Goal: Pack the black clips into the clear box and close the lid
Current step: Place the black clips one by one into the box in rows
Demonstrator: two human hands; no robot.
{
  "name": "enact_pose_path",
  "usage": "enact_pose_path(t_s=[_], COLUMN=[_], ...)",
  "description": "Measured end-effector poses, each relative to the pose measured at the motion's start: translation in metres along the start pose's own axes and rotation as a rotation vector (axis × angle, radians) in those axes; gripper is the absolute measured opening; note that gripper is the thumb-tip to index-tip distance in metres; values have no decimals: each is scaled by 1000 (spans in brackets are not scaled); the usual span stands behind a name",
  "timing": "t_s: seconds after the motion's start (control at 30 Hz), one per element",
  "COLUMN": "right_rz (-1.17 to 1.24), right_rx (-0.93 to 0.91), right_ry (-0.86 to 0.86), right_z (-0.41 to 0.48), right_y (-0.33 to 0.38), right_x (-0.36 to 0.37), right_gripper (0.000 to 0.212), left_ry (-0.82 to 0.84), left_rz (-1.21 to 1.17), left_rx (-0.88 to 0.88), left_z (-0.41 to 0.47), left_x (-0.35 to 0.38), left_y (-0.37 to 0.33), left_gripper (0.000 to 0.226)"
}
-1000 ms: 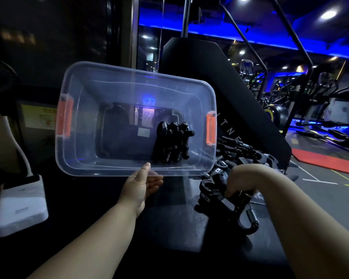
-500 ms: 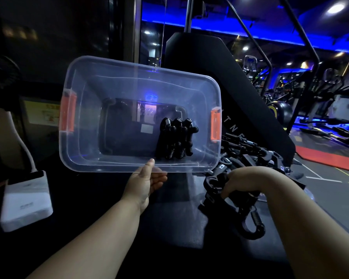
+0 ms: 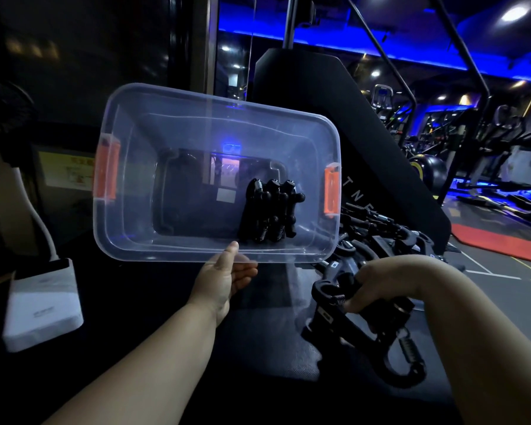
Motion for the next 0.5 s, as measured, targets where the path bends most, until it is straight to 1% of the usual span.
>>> enact_pose_path(t_s=[0.1, 0.23, 0.3, 0.37, 0.5], right_rz=[57, 277, 344, 378, 337], right_rx=[-12, 8, -5, -16, -8], right_ry=[25, 137, 155, 161, 167], right_z=[-3, 0, 3, 6, 7], right_y=[0, -1, -3, -6, -10], right_x=[2, 4, 4, 4, 6], right_gripper=[25, 16, 16, 21, 17], left_ry=[3, 4, 4, 2, -3], left_rz=[0, 5, 5, 5, 4], left_rx=[1, 1, -1, -5, -5], left_z=[1, 1, 1, 1, 2], left_x=[0, 0, -1, -1, -1], left_y=[0, 1, 1, 1, 1], left_gripper=[33, 33, 33, 33, 33])
Point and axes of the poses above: each hand's wrist, its own z-axis towards the middle knuckle, its own x-axis out of the palm, y = z × x, the point moved 2 cm from there along z, towards the middle knuckle, and after that the axes turned 4 degrees about x, right-handed, at the moved point
